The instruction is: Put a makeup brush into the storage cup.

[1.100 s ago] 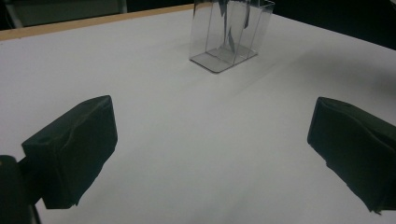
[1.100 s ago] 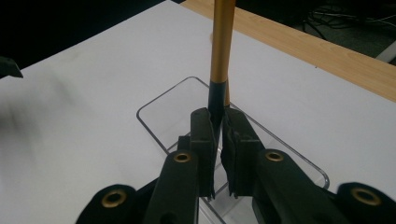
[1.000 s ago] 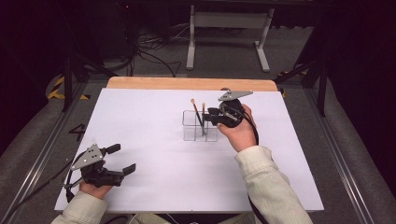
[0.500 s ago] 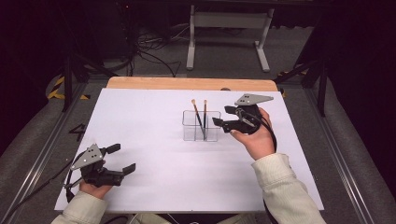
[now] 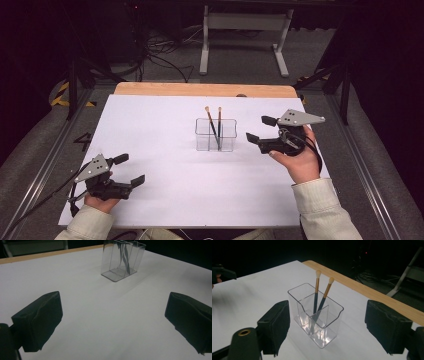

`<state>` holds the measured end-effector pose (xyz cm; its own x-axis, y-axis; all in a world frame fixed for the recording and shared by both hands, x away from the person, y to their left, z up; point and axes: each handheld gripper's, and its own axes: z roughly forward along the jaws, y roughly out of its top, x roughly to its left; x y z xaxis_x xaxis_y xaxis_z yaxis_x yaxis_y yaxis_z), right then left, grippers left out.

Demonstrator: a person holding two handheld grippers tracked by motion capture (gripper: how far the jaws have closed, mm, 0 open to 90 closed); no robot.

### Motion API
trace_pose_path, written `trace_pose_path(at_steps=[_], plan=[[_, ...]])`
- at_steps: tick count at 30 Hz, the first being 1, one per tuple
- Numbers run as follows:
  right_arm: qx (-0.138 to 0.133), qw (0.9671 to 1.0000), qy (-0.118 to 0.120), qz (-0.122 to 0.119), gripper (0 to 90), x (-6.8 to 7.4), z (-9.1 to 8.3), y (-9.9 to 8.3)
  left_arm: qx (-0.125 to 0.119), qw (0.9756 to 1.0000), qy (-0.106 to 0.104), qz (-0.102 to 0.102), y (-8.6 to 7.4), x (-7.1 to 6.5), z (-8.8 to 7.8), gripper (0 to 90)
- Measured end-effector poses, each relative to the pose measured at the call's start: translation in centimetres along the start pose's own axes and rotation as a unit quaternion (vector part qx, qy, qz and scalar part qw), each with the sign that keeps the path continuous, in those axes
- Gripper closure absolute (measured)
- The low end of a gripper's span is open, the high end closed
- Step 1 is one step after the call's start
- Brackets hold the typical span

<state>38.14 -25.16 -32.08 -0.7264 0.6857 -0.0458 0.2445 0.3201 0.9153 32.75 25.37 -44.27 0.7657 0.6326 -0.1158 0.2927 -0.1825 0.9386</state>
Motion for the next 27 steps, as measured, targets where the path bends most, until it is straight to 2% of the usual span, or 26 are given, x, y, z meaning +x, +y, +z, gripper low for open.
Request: trace_pose_path(at_steps=[4,6,8,9,11,14,16,19,21,23,27], plan=[[-0.013,0.9999,-0.006,-0.007,18.5,-0.1,-1.0,-0.5,-0.004,1.0,-0.001,-0.003,0.0,-0.1,0.0,1.9],[-0.02,0.9992,-0.018,-0.029,17.5,-0.1,-1.5,-0.8,-0.005,1.0,-0.001,-0.001,0.1,0.0,-0.2,1.8],[-0.027,0.9988,-0.022,-0.035,16.0,-0.2,-2.1,-1.0,-0.007,1.0,0.0,-0.005,0.1,0.0,-0.3,1.7],[-0.028,0.999,-0.017,-0.03,15.9,-0.3,-2.3,-1.2,-0.007,1.0,0.0,-0.005,0.1,0.0,-0.3,1.6],[-0.023,0.9996,-0.009,0.011,14.0,-0.6,-2.6,-1.6,-0.008,1.0,0.0,-0.004,0.1,0.1,-0.3,1.6],[-0.024,0.9996,-0.011,-0.006,12.9,-0.6,-2.9,-2.3,-0.009,1.0,0.0,0.0,0.2,0.0,-0.4,1.6],[-0.026,0.9996,-0.009,-0.005,9.7,-0.5,-3.0,-2.8,-0.009,1.0,-0.002,0.0,0.2,0.1,-0.4,1.6],[-0.038,0.9993,-0.002,-0.006,5.8,-0.6,-3.2,-3.5,-0.012,0.9999,-0.002,-0.005,0.2,0.1,-0.5,1.5],[-0.046,0.9989,0.006,-0.009,2.8,-0.6,-3.4,-4.0,-0.022,0.9994,-0.016,-0.02,0.3,0.3,-0.7,1.1],[-0.054,0.9984,0.01,-0.012,2.8,-0.5,-3.5,-4.4,-0.03,0.9991,-0.019,-0.023,0.4,0.3,-0.8,0.6],[-0.073,0.9973,0.013,-0.004,2.4,-0.7,-3.7,-5.7,-0.026,0.9995,-0.016,-0.011,0.4,0.2,-0.8,0.5]])
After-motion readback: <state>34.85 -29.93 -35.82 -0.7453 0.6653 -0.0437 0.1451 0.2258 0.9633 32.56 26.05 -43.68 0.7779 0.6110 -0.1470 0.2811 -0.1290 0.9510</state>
